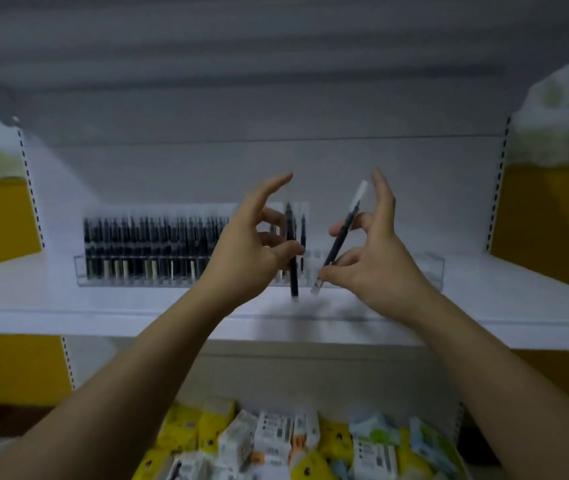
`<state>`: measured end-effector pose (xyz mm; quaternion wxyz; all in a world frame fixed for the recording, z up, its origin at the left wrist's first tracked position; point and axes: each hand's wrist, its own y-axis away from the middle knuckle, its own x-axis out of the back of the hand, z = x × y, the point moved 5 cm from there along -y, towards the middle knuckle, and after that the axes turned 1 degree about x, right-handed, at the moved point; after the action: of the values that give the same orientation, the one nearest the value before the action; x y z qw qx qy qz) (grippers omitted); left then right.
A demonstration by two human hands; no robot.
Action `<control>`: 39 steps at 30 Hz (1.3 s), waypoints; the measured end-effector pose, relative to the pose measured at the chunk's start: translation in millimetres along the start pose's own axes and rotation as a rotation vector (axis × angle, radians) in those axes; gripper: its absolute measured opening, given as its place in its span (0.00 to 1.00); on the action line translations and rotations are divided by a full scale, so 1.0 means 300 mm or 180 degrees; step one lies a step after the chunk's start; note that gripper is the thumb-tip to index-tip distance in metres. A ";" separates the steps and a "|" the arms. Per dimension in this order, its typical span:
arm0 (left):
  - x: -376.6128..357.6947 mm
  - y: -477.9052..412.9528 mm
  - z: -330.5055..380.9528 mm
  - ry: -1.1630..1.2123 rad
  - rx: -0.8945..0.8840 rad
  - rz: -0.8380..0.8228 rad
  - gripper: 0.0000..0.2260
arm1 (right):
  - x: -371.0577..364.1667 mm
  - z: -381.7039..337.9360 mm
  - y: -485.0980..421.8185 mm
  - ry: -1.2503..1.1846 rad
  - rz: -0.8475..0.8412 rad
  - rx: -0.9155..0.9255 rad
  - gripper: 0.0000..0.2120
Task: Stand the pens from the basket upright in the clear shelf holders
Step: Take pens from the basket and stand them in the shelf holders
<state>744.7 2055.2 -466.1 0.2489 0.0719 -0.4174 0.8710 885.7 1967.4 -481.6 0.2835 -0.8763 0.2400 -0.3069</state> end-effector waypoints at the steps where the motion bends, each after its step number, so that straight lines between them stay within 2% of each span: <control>1: 0.001 -0.021 0.001 -0.0034 -0.0010 -0.0014 0.36 | 0.008 0.000 -0.024 0.0032 -0.0063 0.0010 0.62; 4: 0.010 -0.085 -0.010 -0.0034 -0.0002 -0.0019 0.34 | 0.020 0.010 -0.094 0.0084 -0.0248 0.0043 0.56; 10: 0.032 -0.211 -0.057 0.0128 -0.0033 0.0224 0.24 | 0.044 0.074 -0.239 -0.0046 0.0311 0.0335 0.32; 14: 0.022 -0.290 -0.096 0.0150 -0.0059 0.0449 0.18 | 0.048 0.124 -0.336 -0.0072 0.0503 0.0395 0.21; 19: 0.009 -0.379 -0.136 -0.0578 -0.0276 0.0631 0.13 | 0.033 0.171 -0.434 -0.0028 0.0550 0.0544 0.23; 25: -0.026 -0.433 -0.185 -0.0968 -0.0238 0.0444 0.12 | -0.005 0.238 -0.496 0.0024 0.0447 0.0596 0.22; 30: -0.027 -0.442 -0.214 -0.1052 -0.0194 0.0298 0.13 | -0.047 0.294 -0.494 -0.0140 0.0238 0.0549 0.22; 39: -0.015 -0.459 -0.219 -0.1097 -0.0373 0.0171 0.15 | -0.071 0.307 -0.466 0.0201 0.0148 0.0656 0.20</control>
<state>822.1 2176.2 -414.5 0.1540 0.1943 -0.5056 0.8264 967.4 2113.5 -460.1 0.3714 -0.8265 0.2362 -0.3508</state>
